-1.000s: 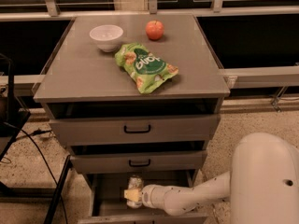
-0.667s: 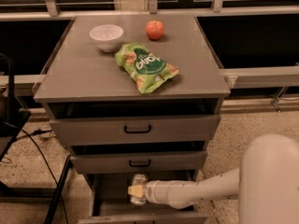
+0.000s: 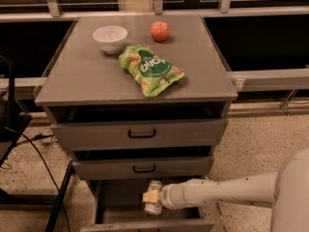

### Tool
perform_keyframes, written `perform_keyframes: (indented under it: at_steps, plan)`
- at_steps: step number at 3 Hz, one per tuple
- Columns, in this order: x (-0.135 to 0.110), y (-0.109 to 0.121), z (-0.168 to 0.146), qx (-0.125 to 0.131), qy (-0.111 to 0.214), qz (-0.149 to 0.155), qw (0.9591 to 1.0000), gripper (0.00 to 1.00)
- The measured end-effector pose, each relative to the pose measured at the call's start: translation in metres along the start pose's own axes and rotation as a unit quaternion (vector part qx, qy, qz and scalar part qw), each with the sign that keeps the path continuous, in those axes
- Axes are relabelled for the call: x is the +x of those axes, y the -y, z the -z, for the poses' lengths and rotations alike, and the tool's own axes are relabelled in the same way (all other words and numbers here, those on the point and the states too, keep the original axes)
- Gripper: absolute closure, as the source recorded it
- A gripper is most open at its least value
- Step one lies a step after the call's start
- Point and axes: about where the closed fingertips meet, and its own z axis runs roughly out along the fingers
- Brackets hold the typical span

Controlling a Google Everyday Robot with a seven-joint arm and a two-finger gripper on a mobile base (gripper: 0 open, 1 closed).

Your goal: Pick 7up can from bottom drawer and place on counter

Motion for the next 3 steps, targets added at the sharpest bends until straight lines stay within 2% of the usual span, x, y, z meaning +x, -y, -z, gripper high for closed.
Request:
perform_keyframes:
  at_steps: [1,3]
  plan:
    - [0.0031,0.0027,0.0338,-0.02,0.01,-0.024,0.9995,1.0]
    - [0.0043,0.0015,0.0398,-0.031,0.015,-0.034,0.9988,1.0]
